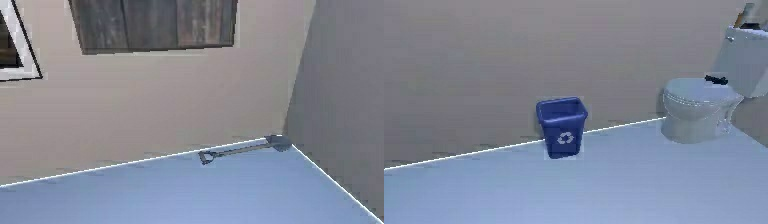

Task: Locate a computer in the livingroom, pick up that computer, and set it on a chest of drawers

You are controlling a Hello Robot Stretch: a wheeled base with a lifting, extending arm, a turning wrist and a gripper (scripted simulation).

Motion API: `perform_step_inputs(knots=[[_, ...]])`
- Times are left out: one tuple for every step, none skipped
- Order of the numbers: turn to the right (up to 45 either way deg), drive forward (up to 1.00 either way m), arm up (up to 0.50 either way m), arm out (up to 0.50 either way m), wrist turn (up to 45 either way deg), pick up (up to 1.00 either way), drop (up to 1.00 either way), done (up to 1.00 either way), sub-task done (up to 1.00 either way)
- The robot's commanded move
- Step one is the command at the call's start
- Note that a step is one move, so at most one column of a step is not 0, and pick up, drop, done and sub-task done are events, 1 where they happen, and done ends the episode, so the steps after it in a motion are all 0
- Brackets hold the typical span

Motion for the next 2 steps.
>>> perform_step_inputs(knots=[[-45.0,0.00,0.00,0.00,0.0,0.00,0.00,0.00,0.00],[-45.0,0.00,0.00,0.00,0.0,0.00,0.00,0.00,0.00]])
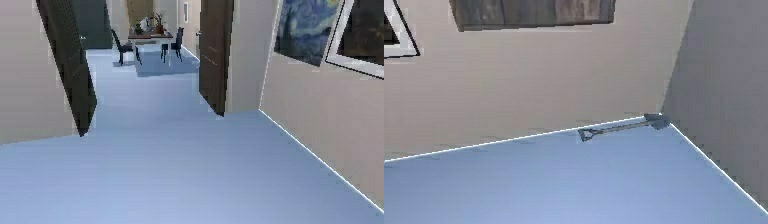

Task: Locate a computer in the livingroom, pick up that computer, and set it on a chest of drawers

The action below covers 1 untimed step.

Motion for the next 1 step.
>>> perform_step_inputs(knots=[[-15.0,0.00,0.00,0.00,0.0,0.00,0.00,0.00,0.00]])
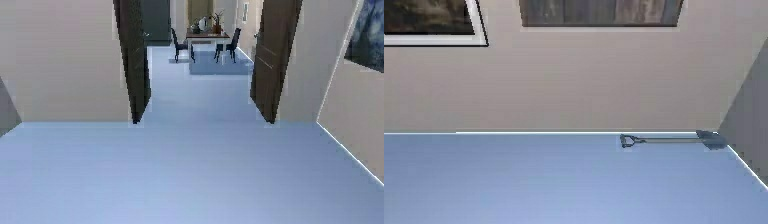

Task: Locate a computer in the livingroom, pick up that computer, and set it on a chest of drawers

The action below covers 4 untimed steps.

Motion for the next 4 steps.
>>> perform_step_inputs(knots=[[0.0,1.00,0.00,0.00,0.0,0.00,0.00,0.00,0.00],[0.0,1.00,0.00,0.00,0.0,0.00,0.00,0.00,0.00],[-3.0,0.00,0.00,0.00,0.0,0.00,0.00,0.00,0.00],[0.0,1.00,0.00,0.00,0.0,0.00,0.00,0.00,0.00]])
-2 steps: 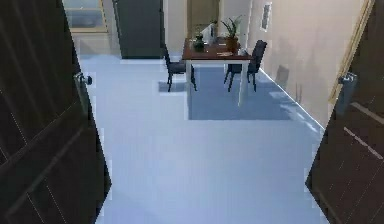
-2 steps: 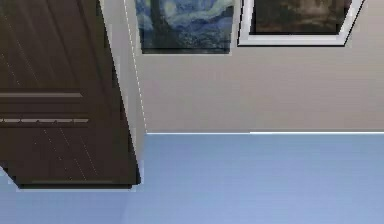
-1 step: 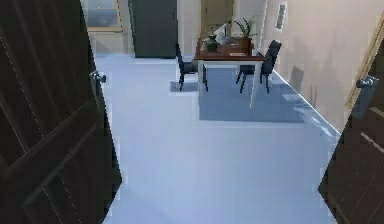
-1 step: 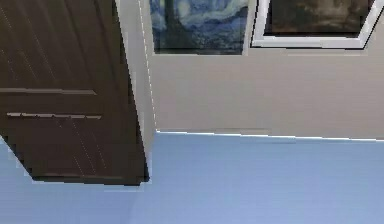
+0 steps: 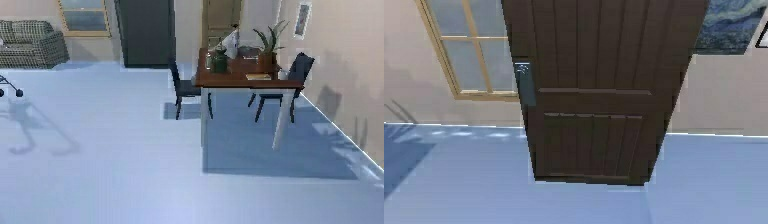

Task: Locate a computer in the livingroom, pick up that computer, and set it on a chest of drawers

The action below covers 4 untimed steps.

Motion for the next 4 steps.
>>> perform_step_inputs(knots=[[-3.0,0.00,0.00,0.00,0.0,0.00,0.00,0.00,0.00],[0.0,0.55,0.00,0.00,0.0,0.00,0.00,0.00,0.00],[-36.0,0.00,0.00,0.00,0.0,0.00,0.00,0.00,0.00],[0.0,1.00,0.00,0.00,0.0,0.00,0.00,0.00,0.00]])
